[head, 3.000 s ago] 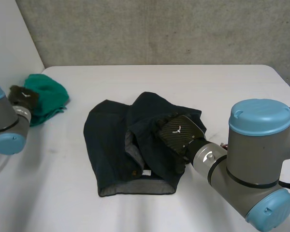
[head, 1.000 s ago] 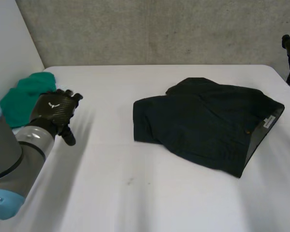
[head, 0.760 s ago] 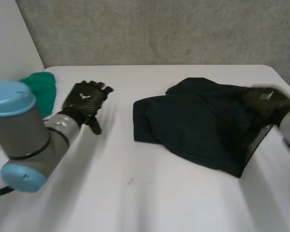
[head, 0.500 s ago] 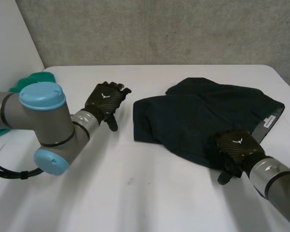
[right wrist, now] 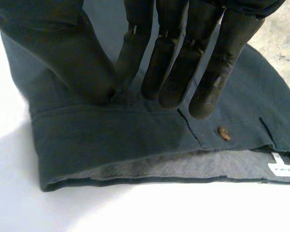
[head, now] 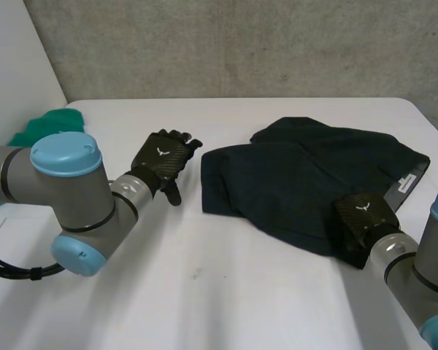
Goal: Fold the laundry.
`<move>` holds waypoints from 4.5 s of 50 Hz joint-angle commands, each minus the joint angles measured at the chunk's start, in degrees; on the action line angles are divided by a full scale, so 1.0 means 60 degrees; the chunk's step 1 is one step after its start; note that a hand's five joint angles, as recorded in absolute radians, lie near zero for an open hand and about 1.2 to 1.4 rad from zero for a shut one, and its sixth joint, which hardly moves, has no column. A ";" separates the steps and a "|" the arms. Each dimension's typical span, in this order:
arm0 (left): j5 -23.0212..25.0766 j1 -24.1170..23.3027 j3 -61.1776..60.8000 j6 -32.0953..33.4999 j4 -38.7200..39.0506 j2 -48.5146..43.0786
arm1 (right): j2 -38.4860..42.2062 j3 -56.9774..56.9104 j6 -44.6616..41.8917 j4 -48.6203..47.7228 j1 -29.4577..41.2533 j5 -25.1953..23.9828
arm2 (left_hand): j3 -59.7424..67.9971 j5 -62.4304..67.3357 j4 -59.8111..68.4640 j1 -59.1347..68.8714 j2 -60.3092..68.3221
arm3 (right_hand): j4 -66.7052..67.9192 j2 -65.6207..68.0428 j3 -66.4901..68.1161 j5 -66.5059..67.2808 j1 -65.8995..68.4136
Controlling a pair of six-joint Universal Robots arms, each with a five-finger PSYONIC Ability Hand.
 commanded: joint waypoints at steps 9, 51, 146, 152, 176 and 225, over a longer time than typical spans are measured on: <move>-0.0011 -0.0287 0.0007 -0.0331 0.0012 -0.0111 | -0.2359 -0.0432 -0.0972 0.1763 0.0007 -0.0059 | 0.0119 -0.0034 0.0148 0.0213 0.0172 | 0.0476 0.0620 0.0522 0.0620 0.2366; -0.0011 -0.0332 -0.0066 -0.0345 -0.0046 -0.0009 | 0.0219 -0.0285 0.0567 0.0638 -0.0344 -0.0513 | 0.0063 -0.0090 0.0092 0.0157 0.0116 | -0.4222 -0.4078 -0.4176 -0.4078 -0.2331; -0.0040 -0.0332 0.0109 -0.0477 0.1066 -0.0462 | -0.2358 -0.1164 -0.0415 0.3317 -0.0637 -0.1260 | -0.0021 -0.0174 0.0008 0.0072 0.0031 | 0.2020 0.2164 0.2067 0.2164 0.3911; -0.0055 -0.0478 0.0563 -0.0712 0.1345 -0.1223 | -0.3998 -0.1340 -0.0371 0.4373 -0.0593 -0.2050 | 0.0035 -0.0118 0.0064 0.0129 0.0088 | 0.2020 0.2164 0.2067 0.2164 0.3911; -0.0040 -0.1283 0.1003 -0.1078 0.1170 -0.2118 | -0.5714 -0.1765 0.0449 0.4681 -0.0637 -0.2388 | 0.8267 0.8114 0.8296 0.8361 0.8320 | 0.2020 0.2164 0.2067 0.2164 0.3911; -0.2135 0.0049 -0.1634 -0.0463 -0.1643 0.2996 | -0.0105 -0.5441 0.0625 0.6701 -0.0257 -0.2227 | 1.1385 1.1233 1.1414 1.1479 1.1438 | -0.0741 -0.0597 -0.0695 -0.0597 0.1149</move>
